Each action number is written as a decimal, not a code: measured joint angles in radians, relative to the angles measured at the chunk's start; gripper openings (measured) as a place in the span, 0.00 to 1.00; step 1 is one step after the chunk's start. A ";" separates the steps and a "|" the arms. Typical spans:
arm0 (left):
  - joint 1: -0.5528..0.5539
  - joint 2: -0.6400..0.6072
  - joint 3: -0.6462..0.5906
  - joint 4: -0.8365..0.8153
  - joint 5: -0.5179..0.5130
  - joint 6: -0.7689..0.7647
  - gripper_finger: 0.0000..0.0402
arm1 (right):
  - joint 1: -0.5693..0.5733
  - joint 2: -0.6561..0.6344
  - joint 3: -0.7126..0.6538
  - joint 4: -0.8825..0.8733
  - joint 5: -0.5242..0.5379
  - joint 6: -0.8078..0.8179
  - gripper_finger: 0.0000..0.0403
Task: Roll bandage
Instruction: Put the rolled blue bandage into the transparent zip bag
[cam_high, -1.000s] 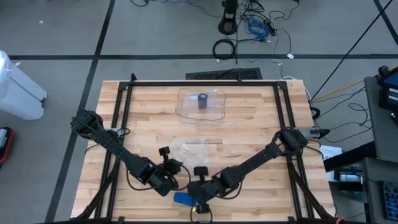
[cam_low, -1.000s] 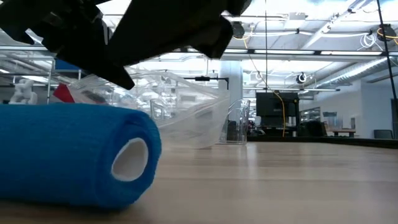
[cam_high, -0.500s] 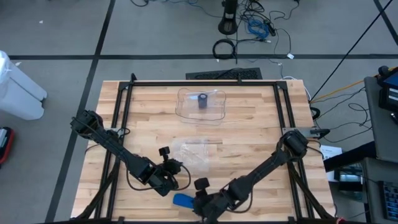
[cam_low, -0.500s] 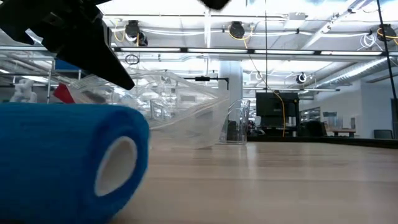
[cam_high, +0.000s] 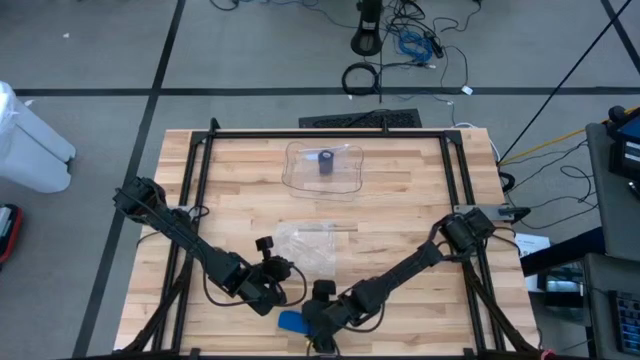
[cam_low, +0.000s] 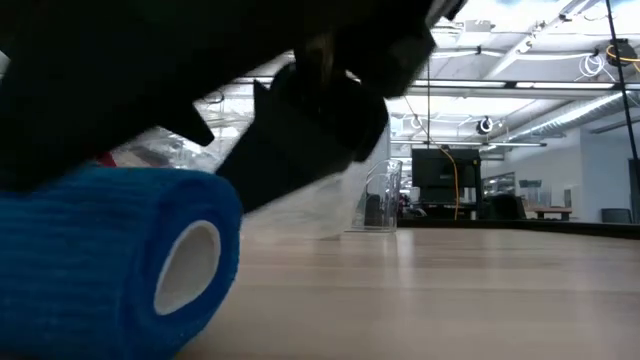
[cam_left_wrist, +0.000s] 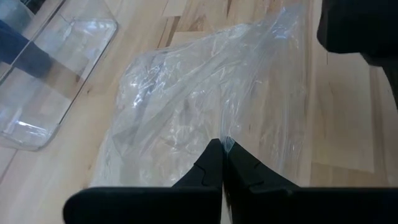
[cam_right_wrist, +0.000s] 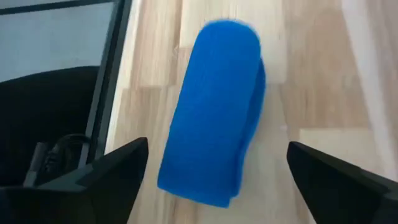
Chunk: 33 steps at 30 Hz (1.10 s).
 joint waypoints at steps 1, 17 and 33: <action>0.000 0.000 0.000 0.000 0.000 0.000 0.00 | -0.003 0.007 0.000 -0.001 -0.004 0.010 0.92; 0.003 0.000 0.000 0.007 0.000 -0.004 0.00 | -0.016 0.038 0.001 0.001 -0.130 0.023 0.68; 0.003 0.000 0.000 -0.001 -0.003 -0.023 0.00 | -0.029 0.023 -0.001 -0.012 -0.132 -0.048 0.23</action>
